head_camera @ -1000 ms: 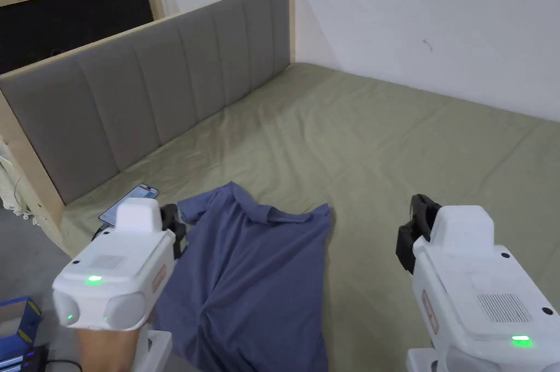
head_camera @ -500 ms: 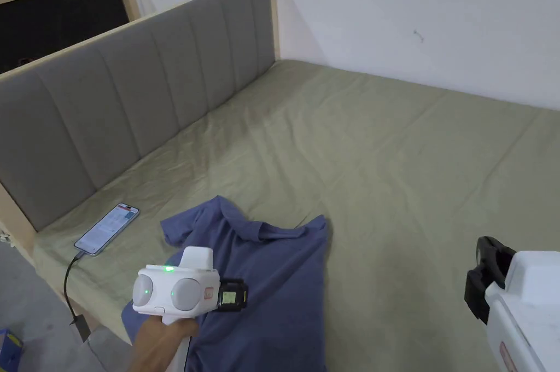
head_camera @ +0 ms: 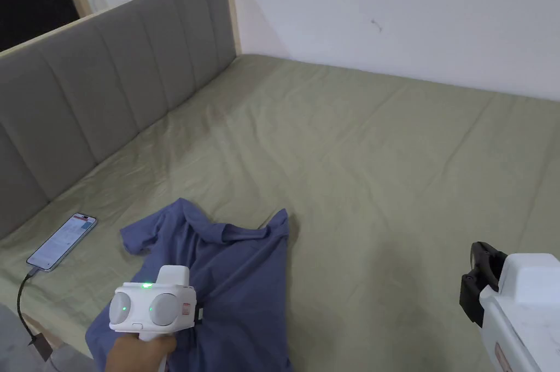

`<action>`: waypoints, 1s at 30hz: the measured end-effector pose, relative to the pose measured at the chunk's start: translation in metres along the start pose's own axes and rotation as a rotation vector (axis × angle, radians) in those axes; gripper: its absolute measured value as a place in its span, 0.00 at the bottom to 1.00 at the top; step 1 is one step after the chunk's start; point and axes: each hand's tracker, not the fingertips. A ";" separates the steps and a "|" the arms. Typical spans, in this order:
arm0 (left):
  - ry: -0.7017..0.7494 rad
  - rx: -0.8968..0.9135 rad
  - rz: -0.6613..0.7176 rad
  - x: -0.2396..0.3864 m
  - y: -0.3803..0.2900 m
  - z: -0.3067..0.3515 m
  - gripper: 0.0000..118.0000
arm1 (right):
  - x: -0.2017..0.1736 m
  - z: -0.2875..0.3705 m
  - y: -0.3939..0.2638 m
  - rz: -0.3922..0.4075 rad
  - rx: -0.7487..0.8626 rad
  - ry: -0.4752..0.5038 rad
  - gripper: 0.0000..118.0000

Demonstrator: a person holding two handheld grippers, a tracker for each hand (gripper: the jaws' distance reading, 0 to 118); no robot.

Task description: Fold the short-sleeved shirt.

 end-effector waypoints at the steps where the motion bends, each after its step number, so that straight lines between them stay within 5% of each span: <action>1: -0.004 0.016 0.027 -0.001 -0.001 0.006 0.00 | 0.002 0.004 0.001 -0.003 0.008 -0.002 0.00; 5: -0.106 0.152 0.136 -0.002 -0.003 0.043 0.00 | 0.012 0.018 0.005 -0.014 0.028 -0.018 0.00; 10: -0.232 0.300 0.105 0.017 0.016 0.112 0.00 | 0.030 0.043 0.008 -0.037 0.061 -0.049 0.00; 30: -0.652 0.598 -0.446 0.254 0.095 0.274 0.00 | 0.137 0.152 0.011 -0.090 0.177 -0.294 0.00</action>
